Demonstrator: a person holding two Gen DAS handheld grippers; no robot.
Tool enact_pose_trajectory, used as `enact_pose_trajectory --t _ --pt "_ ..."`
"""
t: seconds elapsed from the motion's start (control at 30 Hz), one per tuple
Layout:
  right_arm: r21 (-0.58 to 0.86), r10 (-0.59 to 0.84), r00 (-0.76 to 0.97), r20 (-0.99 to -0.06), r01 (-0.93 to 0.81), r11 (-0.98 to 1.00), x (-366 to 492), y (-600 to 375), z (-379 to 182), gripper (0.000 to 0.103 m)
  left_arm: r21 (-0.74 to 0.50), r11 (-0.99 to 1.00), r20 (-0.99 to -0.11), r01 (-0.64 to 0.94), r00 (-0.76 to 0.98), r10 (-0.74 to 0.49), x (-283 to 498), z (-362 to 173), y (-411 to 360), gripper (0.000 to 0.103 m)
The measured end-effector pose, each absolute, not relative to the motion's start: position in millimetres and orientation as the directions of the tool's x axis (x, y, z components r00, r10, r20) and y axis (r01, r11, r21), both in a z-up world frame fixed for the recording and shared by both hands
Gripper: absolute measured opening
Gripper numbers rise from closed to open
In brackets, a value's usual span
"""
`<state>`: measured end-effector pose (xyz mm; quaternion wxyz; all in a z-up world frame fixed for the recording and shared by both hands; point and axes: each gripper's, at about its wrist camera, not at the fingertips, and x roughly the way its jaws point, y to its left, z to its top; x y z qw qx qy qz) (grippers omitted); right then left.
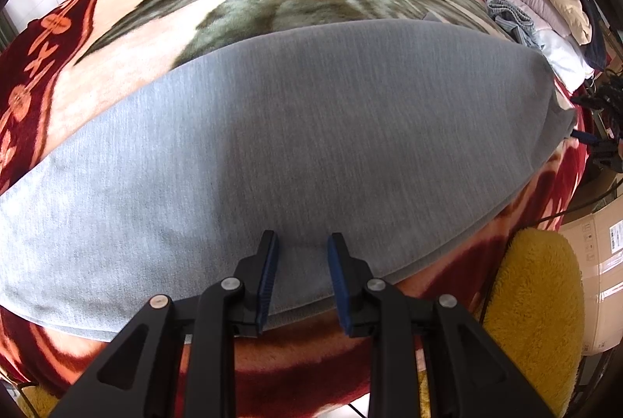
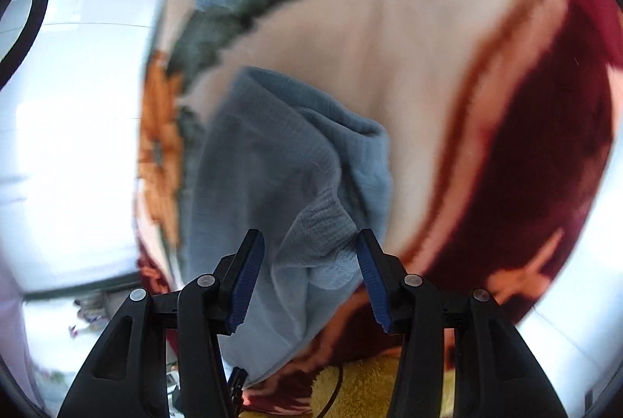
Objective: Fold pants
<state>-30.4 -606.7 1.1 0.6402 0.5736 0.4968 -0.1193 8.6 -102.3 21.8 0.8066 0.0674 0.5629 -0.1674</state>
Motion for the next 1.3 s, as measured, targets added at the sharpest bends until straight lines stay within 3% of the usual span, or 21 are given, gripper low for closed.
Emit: enact_pose_trajectory --t 0.1,0.13,0.17,0.2,0.37,0.5,0.63,0.73,0.8,0.9,1.03,1.2,1.3 --pt "0.57 0.442 0.437 -0.784 0.788 0.233 -25 -608 -16 0.049 -0.084 0.934 -0.929 0.346 0.311 -0.199 8 22 -102 0.027" --pt "0.569 0.437 0.439 -0.785 0.79 0.228 -23 -609 -18 0.044 -0.085 0.934 -0.929 0.347 0.312 -0.201 8 22 -102 0.027" --pt "0.567 0.418 0.443 -0.793 0.787 0.242 -21 -609 -16 0.018 -0.085 0.934 -0.928 0.347 0.313 -0.201 7 22 -102 0.027" --pt "0.557 0.402 0.432 -0.807 0.784 0.275 -17 -609 -12 0.011 -0.085 0.934 -0.928 0.348 0.313 -0.201 7 22 -102 0.027" --pt "0.612 0.295 0.545 -0.785 0.606 0.508 -3 -600 53 0.008 -0.093 0.933 -0.927 0.347 0.312 -0.208 7 22 -101 0.027" --pt "0.394 0.064 0.617 -0.785 0.416 0.82 -8 -565 111 0.008 -0.097 0.933 -0.926 0.347 0.313 -0.213 7 24 -101 0.027" --pt "0.165 -0.057 0.536 -0.842 0.357 0.919 -8 -549 81 0.008 -0.093 0.933 -0.927 0.349 0.311 -0.209 7 22 -102 0.027" --pt "0.174 -0.003 0.403 -0.915 0.402 0.899 -15 -564 24 0.012 -0.087 0.93 -0.928 0.356 0.309 -0.206 7 21 -103 0.027" --pt "0.207 0.037 0.362 -0.931 0.443 0.873 -23 -573 3 0.029 -0.089 0.93 -0.93 0.356 0.305 -0.205 8 21 -103 0.027" --pt "0.268 0.068 0.387 -0.92 0.492 0.828 -38 -589 2 0.043 -0.112 0.934 -0.932 0.34 0.289 -0.217 10 24 -102 0.027" --pt "0.288 0.063 0.437 -0.897 0.47 0.834 -45 -591 35 0.043 -0.169 0.932 -0.915 0.321 0.3 -0.27 16 39 -100 0.027" --pt "0.086 -0.103 0.481 -0.87 0.354 0.931 -33 -551 87 0.044 -0.18 0.938 -0.899 0.296 0.338 -0.279 32 54 -100 0.027" --pt "0.045 -0.128 0.511 -0.85 0.312 0.949 -23 -523 100 0.044 -0.191 0.941 -0.889 0.279 0.357 -0.286 45 62 -101 0.027"
